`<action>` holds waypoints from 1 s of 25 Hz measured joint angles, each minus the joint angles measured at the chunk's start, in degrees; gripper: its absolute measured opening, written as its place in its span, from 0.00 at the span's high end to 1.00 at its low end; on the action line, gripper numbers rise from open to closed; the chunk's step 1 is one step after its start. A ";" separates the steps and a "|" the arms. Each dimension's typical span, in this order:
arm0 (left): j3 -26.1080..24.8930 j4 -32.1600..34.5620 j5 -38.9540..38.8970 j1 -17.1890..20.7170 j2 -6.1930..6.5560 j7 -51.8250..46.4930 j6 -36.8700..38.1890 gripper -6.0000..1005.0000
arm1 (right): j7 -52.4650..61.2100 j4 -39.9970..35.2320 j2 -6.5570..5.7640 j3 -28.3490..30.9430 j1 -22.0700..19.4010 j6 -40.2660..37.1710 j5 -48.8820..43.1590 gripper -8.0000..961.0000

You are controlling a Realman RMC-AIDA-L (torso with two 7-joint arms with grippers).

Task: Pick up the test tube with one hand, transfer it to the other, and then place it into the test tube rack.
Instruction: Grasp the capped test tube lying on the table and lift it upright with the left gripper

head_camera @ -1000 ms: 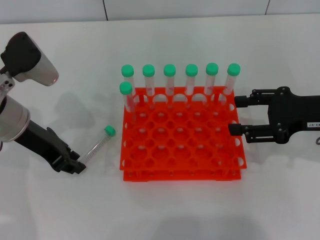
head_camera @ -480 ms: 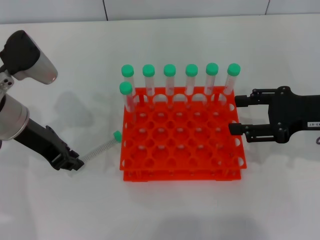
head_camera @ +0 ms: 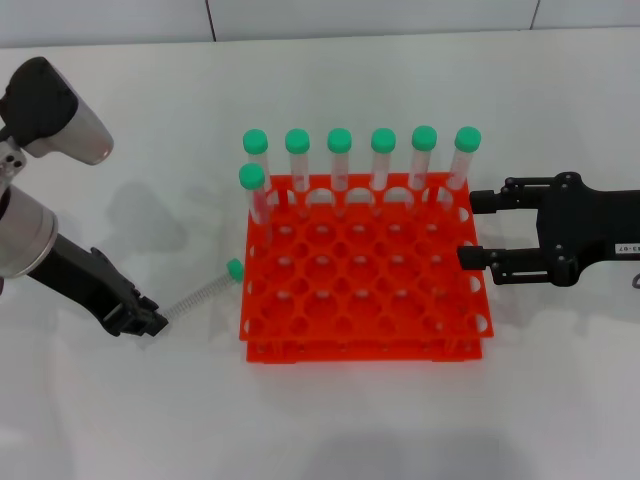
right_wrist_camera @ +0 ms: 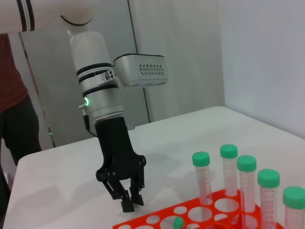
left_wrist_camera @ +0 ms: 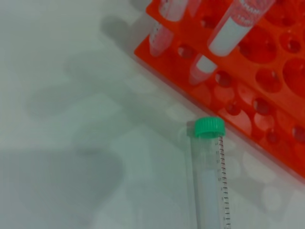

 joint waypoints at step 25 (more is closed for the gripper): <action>-0.14 3.40 -5.91 4.64 0.36 1.65 0.46 0.82 | -0.33 0.01 0.00 0.07 0.00 0.76 0.69 0.28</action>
